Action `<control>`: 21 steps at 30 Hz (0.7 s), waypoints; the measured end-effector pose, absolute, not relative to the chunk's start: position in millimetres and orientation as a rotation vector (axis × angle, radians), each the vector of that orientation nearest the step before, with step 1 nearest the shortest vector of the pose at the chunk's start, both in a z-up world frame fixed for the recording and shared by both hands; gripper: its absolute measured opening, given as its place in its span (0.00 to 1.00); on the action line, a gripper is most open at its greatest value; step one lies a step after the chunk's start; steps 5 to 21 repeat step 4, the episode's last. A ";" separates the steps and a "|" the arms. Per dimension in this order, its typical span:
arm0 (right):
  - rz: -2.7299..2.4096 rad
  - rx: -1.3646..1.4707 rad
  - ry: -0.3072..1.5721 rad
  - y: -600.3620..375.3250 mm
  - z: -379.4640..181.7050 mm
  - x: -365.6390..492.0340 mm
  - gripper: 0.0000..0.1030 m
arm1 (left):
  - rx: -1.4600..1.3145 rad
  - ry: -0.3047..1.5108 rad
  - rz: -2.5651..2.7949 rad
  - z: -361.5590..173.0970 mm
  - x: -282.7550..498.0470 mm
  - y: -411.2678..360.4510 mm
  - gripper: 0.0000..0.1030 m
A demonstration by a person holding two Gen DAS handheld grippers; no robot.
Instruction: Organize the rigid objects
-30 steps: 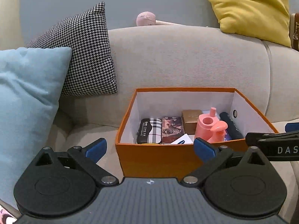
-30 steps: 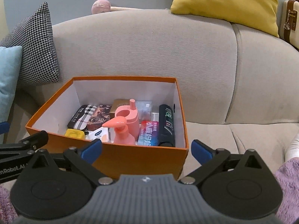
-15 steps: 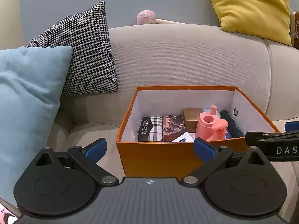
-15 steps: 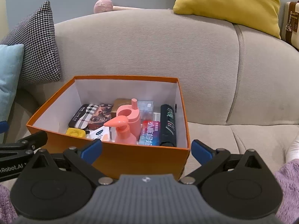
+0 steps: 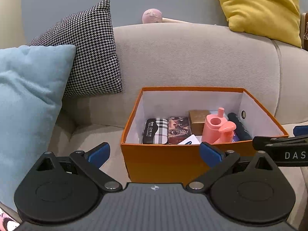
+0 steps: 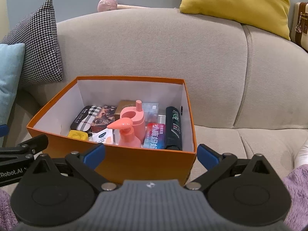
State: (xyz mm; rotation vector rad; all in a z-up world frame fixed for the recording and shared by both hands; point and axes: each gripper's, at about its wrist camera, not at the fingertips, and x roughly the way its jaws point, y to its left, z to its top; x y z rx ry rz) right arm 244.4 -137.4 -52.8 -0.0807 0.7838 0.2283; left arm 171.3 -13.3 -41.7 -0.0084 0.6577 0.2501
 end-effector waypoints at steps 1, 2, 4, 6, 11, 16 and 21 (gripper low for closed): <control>0.229 -0.081 0.784 -137.3 -52.8 244.4 0.98 | -0.011 0.659 0.251 -41.9 171.1 -13.3 1.00; 0.230 -0.081 0.783 -137.3 -53.1 244.3 0.98 | -0.013 0.660 0.252 -42.1 171.0 -13.3 1.00; 0.236 -0.085 0.780 -136.8 -53.4 244.0 0.98 | -0.016 0.662 0.253 -42.3 171.2 -13.3 1.00; 0.236 -0.085 0.780 -136.8 -53.4 244.0 0.98 | -0.016 0.662 0.253 -42.3 171.2 -13.3 1.00; 0.236 -0.085 0.780 -136.8 -53.4 244.0 0.98 | -0.016 0.662 0.253 -42.3 171.2 -13.3 1.00; 0.236 -0.085 0.780 -136.8 -53.4 244.0 0.98 | -0.016 0.662 0.253 -42.3 171.2 -13.3 1.00; 0.236 -0.085 0.780 -136.8 -53.4 244.0 0.98 | -0.016 0.662 0.253 -42.3 171.2 -13.3 1.00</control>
